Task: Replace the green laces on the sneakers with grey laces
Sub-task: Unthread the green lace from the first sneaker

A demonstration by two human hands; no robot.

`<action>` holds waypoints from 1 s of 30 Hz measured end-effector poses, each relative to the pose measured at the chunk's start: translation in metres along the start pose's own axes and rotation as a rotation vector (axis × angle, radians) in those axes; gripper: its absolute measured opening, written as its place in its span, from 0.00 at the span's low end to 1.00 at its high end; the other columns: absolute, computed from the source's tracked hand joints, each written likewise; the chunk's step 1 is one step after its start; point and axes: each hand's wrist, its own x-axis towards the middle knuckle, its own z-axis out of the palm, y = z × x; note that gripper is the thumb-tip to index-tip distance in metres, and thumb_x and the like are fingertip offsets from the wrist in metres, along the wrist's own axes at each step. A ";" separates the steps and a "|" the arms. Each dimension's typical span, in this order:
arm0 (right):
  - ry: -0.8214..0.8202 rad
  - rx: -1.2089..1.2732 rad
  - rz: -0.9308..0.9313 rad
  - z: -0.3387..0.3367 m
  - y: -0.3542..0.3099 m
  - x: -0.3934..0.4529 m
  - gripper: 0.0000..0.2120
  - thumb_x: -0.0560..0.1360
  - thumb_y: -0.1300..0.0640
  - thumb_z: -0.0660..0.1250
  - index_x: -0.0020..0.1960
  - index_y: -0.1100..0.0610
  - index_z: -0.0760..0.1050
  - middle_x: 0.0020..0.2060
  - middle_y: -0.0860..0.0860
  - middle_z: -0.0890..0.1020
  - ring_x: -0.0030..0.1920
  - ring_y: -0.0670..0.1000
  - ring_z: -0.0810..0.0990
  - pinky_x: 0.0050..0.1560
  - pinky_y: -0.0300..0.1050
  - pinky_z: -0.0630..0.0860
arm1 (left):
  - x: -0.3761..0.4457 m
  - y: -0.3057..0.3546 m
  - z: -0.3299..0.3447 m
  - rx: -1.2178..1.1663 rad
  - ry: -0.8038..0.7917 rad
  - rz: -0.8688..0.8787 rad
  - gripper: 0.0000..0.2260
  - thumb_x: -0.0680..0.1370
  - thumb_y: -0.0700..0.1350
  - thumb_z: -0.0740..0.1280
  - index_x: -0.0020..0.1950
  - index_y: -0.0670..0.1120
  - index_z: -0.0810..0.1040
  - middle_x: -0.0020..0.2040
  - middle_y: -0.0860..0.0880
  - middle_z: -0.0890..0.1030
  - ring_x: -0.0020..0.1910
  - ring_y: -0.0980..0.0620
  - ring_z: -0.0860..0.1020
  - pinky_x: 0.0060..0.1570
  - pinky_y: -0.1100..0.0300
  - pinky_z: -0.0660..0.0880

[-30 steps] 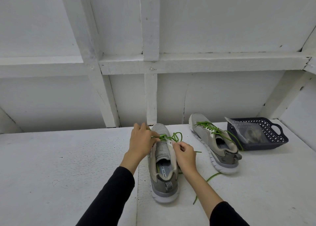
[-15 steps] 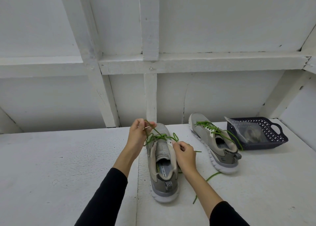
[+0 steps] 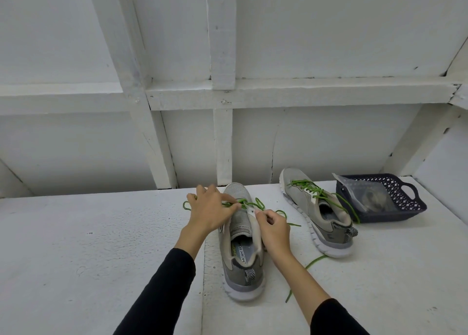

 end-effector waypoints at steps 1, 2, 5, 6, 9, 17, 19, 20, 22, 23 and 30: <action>0.000 -0.001 0.002 0.000 0.000 0.000 0.14 0.77 0.57 0.67 0.33 0.58 0.75 0.24 0.45 0.73 0.26 0.41 0.68 0.27 0.32 0.63 | -0.001 0.003 0.002 0.010 -0.021 -0.017 0.13 0.75 0.64 0.62 0.53 0.63 0.82 0.50 0.53 0.68 0.59 0.47 0.63 0.53 0.50 0.56; -0.001 -0.001 0.002 0.000 0.000 0.000 0.14 0.77 0.56 0.67 0.34 0.59 0.76 0.25 0.45 0.73 0.27 0.42 0.68 0.28 0.32 0.64 | -0.001 0.005 0.003 0.025 -0.028 -0.026 0.12 0.75 0.62 0.62 0.53 0.62 0.82 0.51 0.53 0.68 0.60 0.47 0.63 0.54 0.49 0.57; -0.005 0.003 0.003 -0.001 -0.001 0.000 0.14 0.77 0.56 0.67 0.35 0.60 0.76 0.26 0.47 0.74 0.27 0.41 0.68 0.28 0.32 0.64 | 0.000 0.009 0.005 0.036 -0.039 -0.064 0.11 0.76 0.59 0.63 0.52 0.59 0.81 0.56 0.52 0.70 0.63 0.45 0.62 0.56 0.47 0.58; -0.004 0.004 0.005 -0.001 -0.002 0.000 0.14 0.77 0.57 0.67 0.34 0.59 0.76 0.26 0.47 0.74 0.26 0.41 0.68 0.28 0.32 0.64 | 0.000 0.009 0.005 0.019 -0.059 -0.083 0.11 0.77 0.60 0.63 0.53 0.58 0.81 0.57 0.51 0.70 0.63 0.45 0.62 0.57 0.47 0.58; -0.003 0.002 0.002 -0.001 -0.003 -0.002 0.14 0.77 0.57 0.67 0.33 0.56 0.74 0.25 0.46 0.73 0.26 0.41 0.68 0.28 0.31 0.64 | 0.002 0.010 0.003 -0.015 -0.127 -0.096 0.13 0.78 0.59 0.62 0.55 0.55 0.81 0.60 0.50 0.70 0.65 0.45 0.61 0.58 0.47 0.57; -0.005 0.004 0.004 0.000 -0.005 -0.002 0.16 0.77 0.57 0.67 0.31 0.56 0.73 0.25 0.46 0.72 0.27 0.42 0.67 0.27 0.33 0.63 | 0.007 0.004 0.008 -1.393 -0.003 -0.303 0.10 0.84 0.44 0.58 0.45 0.43 0.73 0.44 0.48 0.83 0.52 0.46 0.80 0.51 0.57 0.76; -0.003 0.005 0.012 0.000 -0.005 -0.002 0.16 0.77 0.57 0.67 0.31 0.56 0.73 0.23 0.44 0.71 0.26 0.41 0.66 0.27 0.33 0.63 | 0.005 0.006 0.006 -1.540 0.047 -0.331 0.11 0.85 0.42 0.54 0.44 0.42 0.69 0.37 0.47 0.80 0.41 0.48 0.80 0.41 0.59 0.79; -0.004 0.008 0.016 0.000 -0.004 -0.001 0.16 0.77 0.57 0.67 0.31 0.56 0.73 0.22 0.44 0.71 0.26 0.41 0.66 0.27 0.32 0.62 | 0.006 0.005 0.008 -1.576 0.075 -0.345 0.11 0.85 0.42 0.54 0.44 0.43 0.67 0.35 0.48 0.75 0.35 0.50 0.76 0.38 0.59 0.79; -0.008 0.010 0.018 0.000 -0.003 -0.002 0.16 0.77 0.57 0.67 0.31 0.56 0.73 0.22 0.44 0.70 0.25 0.41 0.65 0.26 0.32 0.61 | 0.006 0.002 0.007 -1.557 0.135 -0.371 0.12 0.85 0.44 0.53 0.43 0.45 0.65 0.34 0.49 0.68 0.30 0.55 0.66 0.30 0.63 0.75; -0.009 0.011 0.019 -0.001 -0.003 -0.002 0.15 0.77 0.57 0.66 0.32 0.57 0.73 0.22 0.44 0.70 0.25 0.41 0.65 0.26 0.32 0.61 | 0.006 0.000 0.005 -1.472 0.173 -0.371 0.12 0.85 0.46 0.53 0.43 0.46 0.64 0.35 0.50 0.67 0.30 0.56 0.64 0.28 0.65 0.70; -0.002 0.009 0.010 -0.001 -0.003 -0.003 0.15 0.77 0.57 0.66 0.32 0.57 0.73 0.25 0.45 0.71 0.25 0.41 0.66 0.27 0.31 0.62 | 0.001 -0.030 0.003 -0.529 0.197 -0.308 0.11 0.84 0.53 0.55 0.52 0.48 0.71 0.40 0.52 0.75 0.41 0.50 0.74 0.40 0.55 0.67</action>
